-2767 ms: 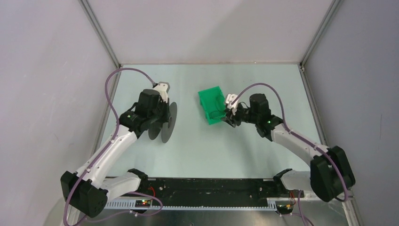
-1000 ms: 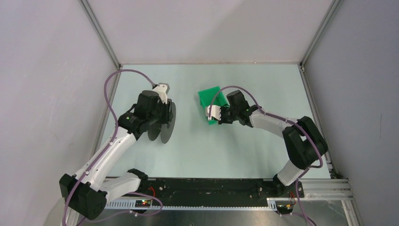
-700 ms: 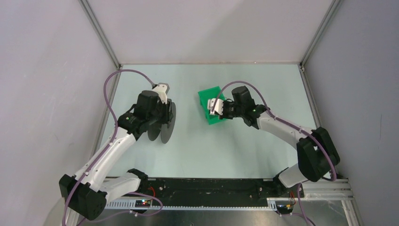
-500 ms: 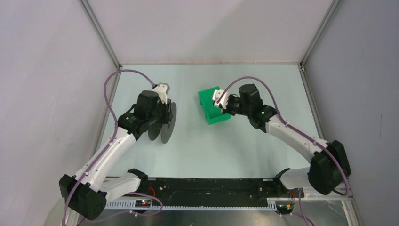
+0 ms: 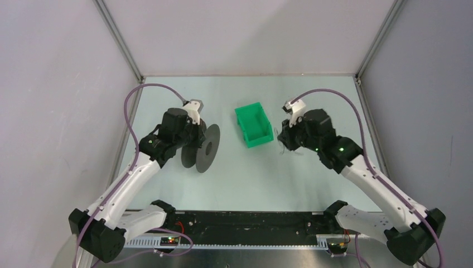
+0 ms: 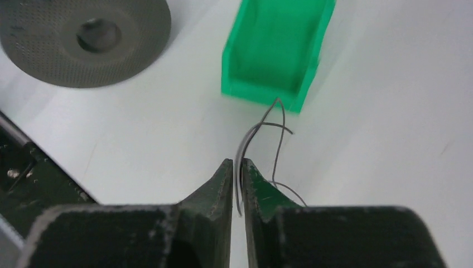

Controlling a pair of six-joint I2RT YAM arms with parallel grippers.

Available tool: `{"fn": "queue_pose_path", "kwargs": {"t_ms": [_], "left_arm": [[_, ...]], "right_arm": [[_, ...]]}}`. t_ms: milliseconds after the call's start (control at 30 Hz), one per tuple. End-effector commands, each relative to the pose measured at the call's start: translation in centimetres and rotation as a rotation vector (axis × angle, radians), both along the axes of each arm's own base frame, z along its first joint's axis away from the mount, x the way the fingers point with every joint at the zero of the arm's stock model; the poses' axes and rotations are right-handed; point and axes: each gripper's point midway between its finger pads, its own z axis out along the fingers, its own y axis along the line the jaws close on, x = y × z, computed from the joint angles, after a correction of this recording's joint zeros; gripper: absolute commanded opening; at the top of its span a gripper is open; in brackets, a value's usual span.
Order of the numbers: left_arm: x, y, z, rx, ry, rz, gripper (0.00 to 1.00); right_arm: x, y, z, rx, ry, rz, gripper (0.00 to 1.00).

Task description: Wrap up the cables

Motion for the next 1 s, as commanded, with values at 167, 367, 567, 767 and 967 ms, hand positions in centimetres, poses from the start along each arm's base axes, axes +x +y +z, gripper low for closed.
{"fn": "queue_pose_path", "kwargs": {"t_ms": [167, 367, 567, 767, 967], "left_arm": [[-0.7, -1.3, 1.9, -0.064, -0.051, -0.063, 0.0], [-0.7, -0.8, 1.7, -0.042, -0.062, -0.047, 0.0], [-0.4, 0.1, 2.0, -0.008, -0.097, -0.004, 0.0], [-0.4, -0.1, 2.0, -0.012, -0.088, -0.012, 0.0], [-0.5, -0.2, 1.9, -0.013, -0.089, -0.014, 0.0]], "right_arm": [[-4.6, 0.6, -12.1, 0.002, 0.519, -0.2, 0.32], [-3.4, 1.0, -12.3, 0.04, 0.434, -0.198, 0.36], [-3.3, 3.1, -13.2, 0.073, 0.361, -0.166, 0.38], [-3.3, 5.0, -14.6, 0.118, 0.389, -0.285, 0.38], [-3.8, 6.4, -16.5, 0.105, 0.427, -0.293, 0.38]]}}
